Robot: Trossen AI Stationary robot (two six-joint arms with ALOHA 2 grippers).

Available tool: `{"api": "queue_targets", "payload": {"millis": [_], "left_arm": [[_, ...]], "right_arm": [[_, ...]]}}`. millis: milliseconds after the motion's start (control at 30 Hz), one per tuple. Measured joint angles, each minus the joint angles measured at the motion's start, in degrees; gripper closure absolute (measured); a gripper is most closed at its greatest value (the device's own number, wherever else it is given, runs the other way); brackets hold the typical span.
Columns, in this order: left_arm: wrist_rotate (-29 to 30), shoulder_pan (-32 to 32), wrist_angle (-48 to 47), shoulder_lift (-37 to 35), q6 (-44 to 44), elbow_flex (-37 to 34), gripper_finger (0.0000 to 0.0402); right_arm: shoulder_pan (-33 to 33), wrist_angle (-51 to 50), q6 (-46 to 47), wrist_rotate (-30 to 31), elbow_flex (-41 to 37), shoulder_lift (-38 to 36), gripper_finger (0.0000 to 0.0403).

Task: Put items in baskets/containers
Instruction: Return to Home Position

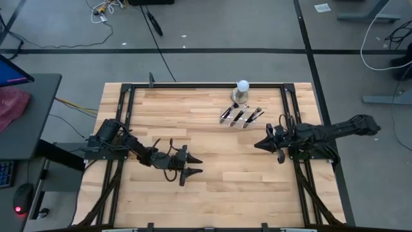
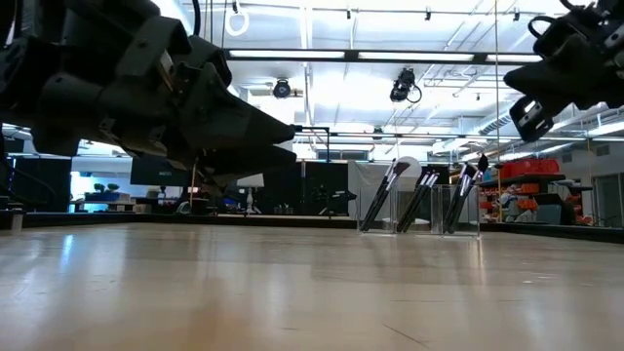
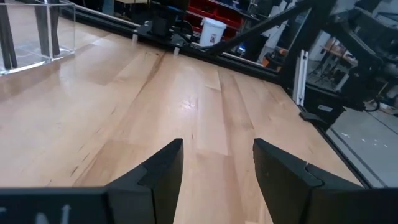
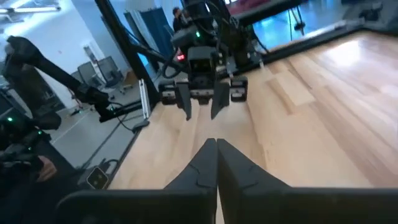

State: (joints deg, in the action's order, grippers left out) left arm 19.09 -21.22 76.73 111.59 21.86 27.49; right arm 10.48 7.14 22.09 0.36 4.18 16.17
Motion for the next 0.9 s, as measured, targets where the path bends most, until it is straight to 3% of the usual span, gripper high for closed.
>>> {"api": "queue_targets", "payload": {"millis": [333, 567, 800, 900], "left_arm": [[0.3, 0.2, 0.1, 0.0, 3.0, 0.0, 0.0207], [0.4, 0.2, 0.1, 0.0, 3.0, 1.4, 0.0207], [-0.7, 0.0, 0.0, 0.0, 3.0, 2.3, 0.0207], [-0.9, -0.1, -0.2, 0.0, 3.0, 2.3, 0.0207]], "right_arm": [[0.0, 3.4, -7.2, 0.2, -3.3, -3.8, 0.0399], [-1.8, 3.8, -13.6, 5.2, -3.3, -5.7, 0.0399], [-2.9, 10.4, -18.1, 1.7, -3.2, -9.4, 0.0401], [-3.0, 8.1, -19.1, 1.1, -3.2, -13.5, 0.0401]]}}
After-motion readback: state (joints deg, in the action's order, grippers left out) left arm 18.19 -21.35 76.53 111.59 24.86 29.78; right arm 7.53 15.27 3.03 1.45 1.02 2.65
